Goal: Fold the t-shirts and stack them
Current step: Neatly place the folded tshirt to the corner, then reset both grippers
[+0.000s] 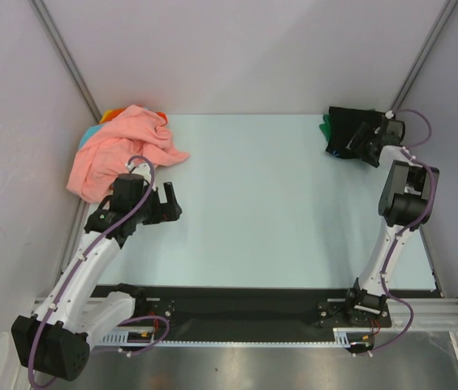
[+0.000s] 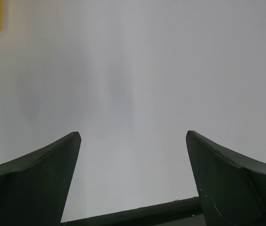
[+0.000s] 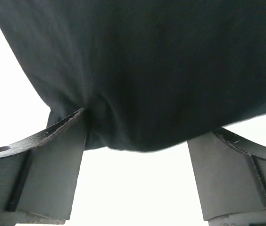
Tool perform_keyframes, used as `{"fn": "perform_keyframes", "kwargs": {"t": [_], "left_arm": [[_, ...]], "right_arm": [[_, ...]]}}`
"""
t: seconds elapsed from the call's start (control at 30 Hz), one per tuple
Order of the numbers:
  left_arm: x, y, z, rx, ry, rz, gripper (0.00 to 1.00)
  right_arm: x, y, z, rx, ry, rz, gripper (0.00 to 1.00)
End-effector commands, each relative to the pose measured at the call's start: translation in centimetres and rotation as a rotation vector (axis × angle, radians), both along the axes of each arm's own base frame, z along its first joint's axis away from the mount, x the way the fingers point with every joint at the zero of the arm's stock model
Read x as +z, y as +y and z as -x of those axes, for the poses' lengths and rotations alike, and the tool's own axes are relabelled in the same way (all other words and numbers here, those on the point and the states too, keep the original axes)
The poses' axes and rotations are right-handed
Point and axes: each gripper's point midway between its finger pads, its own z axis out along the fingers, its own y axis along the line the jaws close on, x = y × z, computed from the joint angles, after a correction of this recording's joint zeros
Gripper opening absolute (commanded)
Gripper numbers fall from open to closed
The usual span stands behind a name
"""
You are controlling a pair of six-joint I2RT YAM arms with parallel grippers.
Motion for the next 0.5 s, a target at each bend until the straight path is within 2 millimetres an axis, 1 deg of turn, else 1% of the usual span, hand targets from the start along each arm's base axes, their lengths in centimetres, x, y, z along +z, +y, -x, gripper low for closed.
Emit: {"fn": "perform_keyframes", "kwargs": {"t": [0.0,0.03,0.07,0.17,0.2,0.23,0.27,0.3,0.33,0.37,0.4,0.43,0.47], "left_arm": [[0.4,-0.4,-0.3,-0.03,-0.028,0.001,1.0],[0.4,-0.4,-0.4,-0.03,-0.03,0.002,1.0],[0.3,-0.4,-0.4,-0.028,-0.027,0.001,1.0],[0.3,-0.4,-0.4,-0.028,-0.027,-0.001,1.0],[0.3,-0.3,-0.4,-0.026,-0.027,-0.001,1.0],[0.3,-0.3,-0.4,-0.024,-0.026,-0.001,1.0],[0.3,-0.3,-0.4,-0.025,-0.027,-0.002,1.0],[0.4,-0.3,-0.3,-0.024,-0.03,0.0,1.0],[0.5,-0.2,-0.4,-0.022,-0.032,-0.003,1.0],[0.5,-0.2,-0.4,-0.02,-0.034,-0.003,1.0],[0.6,-0.2,-0.3,-0.019,-0.036,-0.001,1.0],[0.6,-0.2,-0.3,-0.018,-0.038,-0.001,1.0],[0.7,-0.2,-0.3,-0.018,-0.041,-0.001,1.0]], "right_arm": [[4.2,1.4,0.8,0.038,-0.044,0.044,0.87],[4.9,1.8,0.8,0.049,-0.07,0.03,0.88],[6.2,2.4,1.5,0.047,-0.093,0.018,0.89],[8.0,4.7,2.4,0.085,-0.131,-0.005,0.91],[9.2,5.3,2.8,0.093,-0.146,0.002,0.91],[9.4,6.7,3.1,0.118,-0.137,0.008,0.91],[9.7,7.3,3.3,0.128,-0.133,0.014,0.91],[10.6,7.9,3.4,0.136,-0.146,0.02,0.91],[10.7,9.0,3.8,0.158,-0.133,0.016,0.91],[11.1,9.6,4.1,0.168,-0.133,0.015,0.91],[11.8,10.2,4.9,0.179,-0.141,0.007,0.91],[12.6,11.5,5.4,0.208,-0.16,0.005,0.9],[13.1,12.4,6.1,0.228,-0.17,0.003,0.9]]}}
